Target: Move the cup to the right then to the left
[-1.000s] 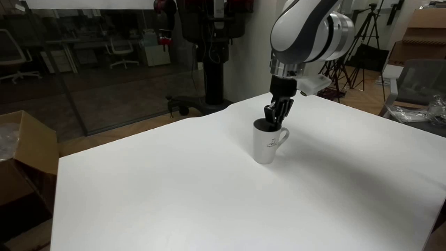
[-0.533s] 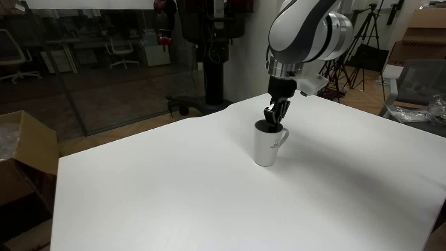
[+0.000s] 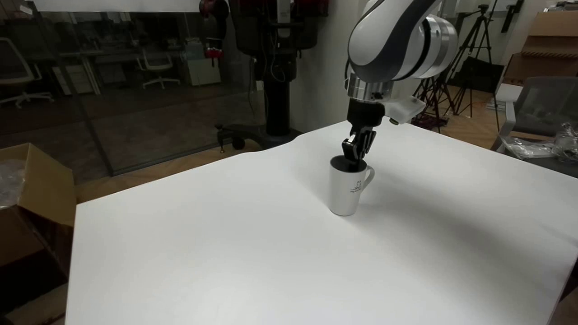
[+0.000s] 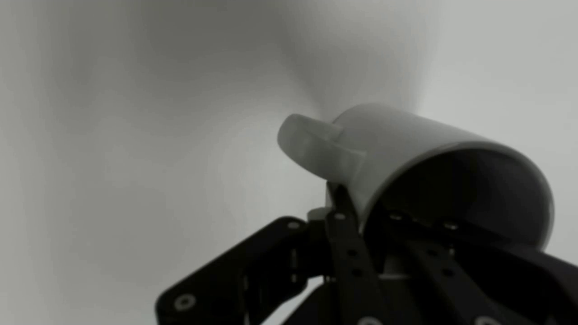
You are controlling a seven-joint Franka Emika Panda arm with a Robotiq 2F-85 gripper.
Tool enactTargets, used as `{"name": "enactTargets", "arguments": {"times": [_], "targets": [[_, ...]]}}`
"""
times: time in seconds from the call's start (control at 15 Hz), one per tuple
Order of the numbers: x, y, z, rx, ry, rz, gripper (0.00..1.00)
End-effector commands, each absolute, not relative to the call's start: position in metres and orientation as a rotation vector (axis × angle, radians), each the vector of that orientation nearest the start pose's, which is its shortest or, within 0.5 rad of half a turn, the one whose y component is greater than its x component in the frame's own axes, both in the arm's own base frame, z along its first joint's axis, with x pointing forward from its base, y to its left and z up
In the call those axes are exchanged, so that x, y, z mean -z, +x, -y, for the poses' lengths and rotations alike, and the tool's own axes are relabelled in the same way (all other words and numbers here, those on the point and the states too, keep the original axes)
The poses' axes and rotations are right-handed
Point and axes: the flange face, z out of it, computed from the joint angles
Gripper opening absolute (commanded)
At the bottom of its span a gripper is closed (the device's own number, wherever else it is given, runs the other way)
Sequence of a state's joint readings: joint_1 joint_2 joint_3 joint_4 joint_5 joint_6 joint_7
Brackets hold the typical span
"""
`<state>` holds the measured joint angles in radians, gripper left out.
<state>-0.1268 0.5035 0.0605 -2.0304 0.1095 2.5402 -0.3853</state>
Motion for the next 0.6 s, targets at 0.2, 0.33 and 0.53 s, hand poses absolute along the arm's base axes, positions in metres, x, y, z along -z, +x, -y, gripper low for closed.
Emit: {"name": "enactTargets", "arguments": {"times": [0.2,0.33,0.53], "targets": [[-0.211,0.551,0.043,0.085,-3.079,0.018,0.02],[-0.212,0.524,0.045,0.118,-3.093,-0.1,0.02],[-0.209,0.48,0.051,0.159,-3.09,-0.278,0.02]]}}
